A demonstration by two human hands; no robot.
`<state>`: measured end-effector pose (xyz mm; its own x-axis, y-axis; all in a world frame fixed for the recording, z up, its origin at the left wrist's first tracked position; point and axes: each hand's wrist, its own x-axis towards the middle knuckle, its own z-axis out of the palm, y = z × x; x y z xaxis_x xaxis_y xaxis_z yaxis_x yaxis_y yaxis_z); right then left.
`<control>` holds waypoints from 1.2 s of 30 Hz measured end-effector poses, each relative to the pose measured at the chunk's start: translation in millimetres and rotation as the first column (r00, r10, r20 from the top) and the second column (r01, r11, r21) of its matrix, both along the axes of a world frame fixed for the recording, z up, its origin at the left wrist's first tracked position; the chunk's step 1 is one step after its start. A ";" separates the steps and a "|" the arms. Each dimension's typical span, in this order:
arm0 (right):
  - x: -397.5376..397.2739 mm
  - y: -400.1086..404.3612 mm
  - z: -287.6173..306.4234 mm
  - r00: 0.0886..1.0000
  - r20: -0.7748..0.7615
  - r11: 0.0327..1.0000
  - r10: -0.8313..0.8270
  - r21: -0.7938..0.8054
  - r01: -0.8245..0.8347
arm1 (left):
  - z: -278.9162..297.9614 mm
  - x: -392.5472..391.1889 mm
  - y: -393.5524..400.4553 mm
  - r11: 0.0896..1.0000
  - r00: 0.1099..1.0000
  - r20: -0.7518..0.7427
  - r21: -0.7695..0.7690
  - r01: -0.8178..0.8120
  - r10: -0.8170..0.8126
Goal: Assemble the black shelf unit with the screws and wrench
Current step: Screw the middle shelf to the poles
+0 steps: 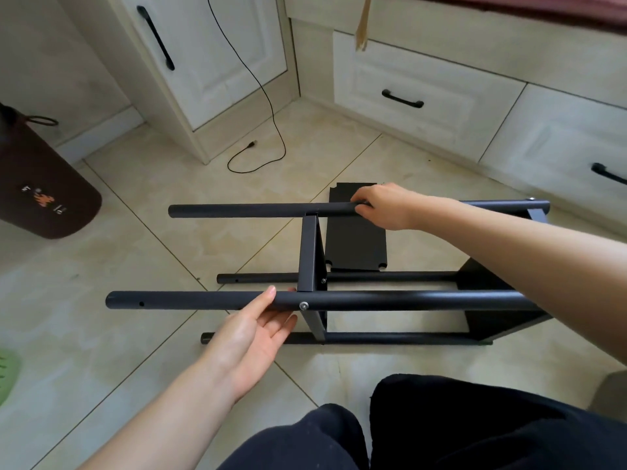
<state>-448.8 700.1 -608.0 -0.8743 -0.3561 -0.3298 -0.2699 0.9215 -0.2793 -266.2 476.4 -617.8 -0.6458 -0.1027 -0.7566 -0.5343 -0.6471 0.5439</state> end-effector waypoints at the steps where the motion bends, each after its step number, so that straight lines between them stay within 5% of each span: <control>1: -1.9 0.2 -0.1 1.000 0.018 1.000 0.001 -0.001 -0.001 | -0.8 -1.4 1.2 1.000 1.000 -0.019 -0.005 -0.010 0.010; 8: -4.6 20.5 10.4 0.996 0.013 0.991 -0.086 -0.100 0.086 | 7.2 -12.7 14.8 0.995 0.989 -0.146 -0.099 0.005 -0.020; 14: 5.6 57.5 43.1 0.963 -0.064 0.945 -0.261 -0.219 0.242 | 39.5 -42.1 24.9 0.949 0.922 -0.297 -0.264 0.170 -0.248; 24: 65.2 146.7 97.6 0.799 -0.148 0.793 -0.583 -0.319 0.520 | 136.5 -93.2 92.2 0.751 0.628 -0.449 -0.548 0.369 -0.636; 30: 115.4 191.2 98.8 0.686 -0.039 0.605 -0.726 -0.510 0.611 | 162.2 -111.3 141.1 0.585 0.422 -0.423 -0.697 0.414 -0.802; 36: 148.4 213.4 92.3 0.687 0.063 0.491 -0.724 -0.653 0.577 | 164.7 -107.8 173.9 0.534 0.380 -0.407 -0.777 0.334 -0.831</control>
<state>-300.4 913.5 -515.7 -0.9517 0.2985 -0.0718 0.2232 0.5120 -0.8295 -374.0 650.3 -453.1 -0.9323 0.3612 -0.0205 0.0501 0.1849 0.9815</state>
